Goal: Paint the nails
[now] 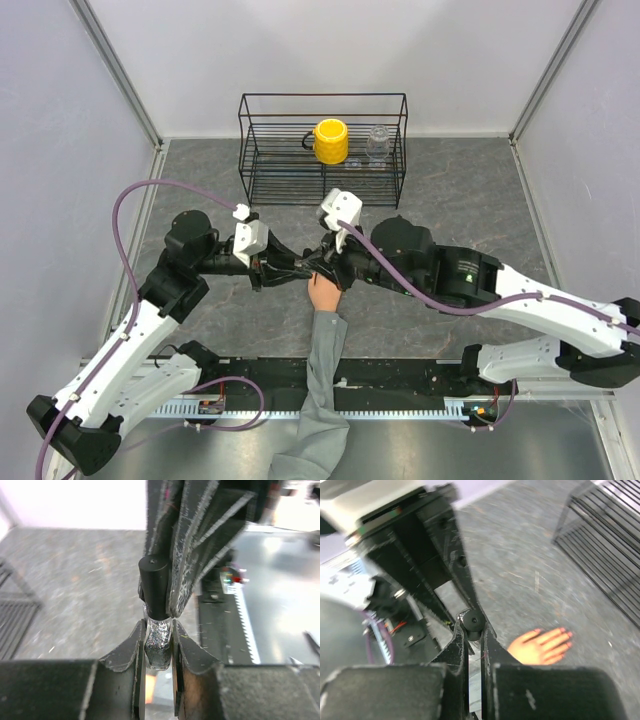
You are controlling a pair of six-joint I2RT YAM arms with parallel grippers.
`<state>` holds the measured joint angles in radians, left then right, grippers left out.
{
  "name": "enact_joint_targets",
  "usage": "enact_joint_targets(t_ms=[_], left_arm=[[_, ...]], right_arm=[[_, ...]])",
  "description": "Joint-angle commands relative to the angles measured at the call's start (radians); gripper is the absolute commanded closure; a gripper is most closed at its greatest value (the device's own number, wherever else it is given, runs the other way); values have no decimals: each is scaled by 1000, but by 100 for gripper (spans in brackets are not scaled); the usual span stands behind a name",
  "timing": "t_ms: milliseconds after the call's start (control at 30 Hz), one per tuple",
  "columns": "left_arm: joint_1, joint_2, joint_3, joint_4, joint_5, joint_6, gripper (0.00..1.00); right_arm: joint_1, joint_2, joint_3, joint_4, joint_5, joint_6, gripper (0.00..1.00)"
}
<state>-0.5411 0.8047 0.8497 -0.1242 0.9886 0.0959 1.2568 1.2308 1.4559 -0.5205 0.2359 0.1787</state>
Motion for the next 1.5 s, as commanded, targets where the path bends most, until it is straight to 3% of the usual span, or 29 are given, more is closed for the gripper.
enact_joint_targets(t_ms=[0,267,633,1467], left_arm=[[-5,-9,35,53,238,24,98],[-5,-9,28,100,393,-13,98],[-6,-4,29,77,283,-1,98],[-5,16,32,64,242,1,98]], right_arm=[[-8,-74,-38,119,-188,-134,100],[-22,-134,-115,180,-302,-217,100],[-34,-152,-117,185,-276,-193,100],[-36,-160,-109,186,-294,-182,100]])
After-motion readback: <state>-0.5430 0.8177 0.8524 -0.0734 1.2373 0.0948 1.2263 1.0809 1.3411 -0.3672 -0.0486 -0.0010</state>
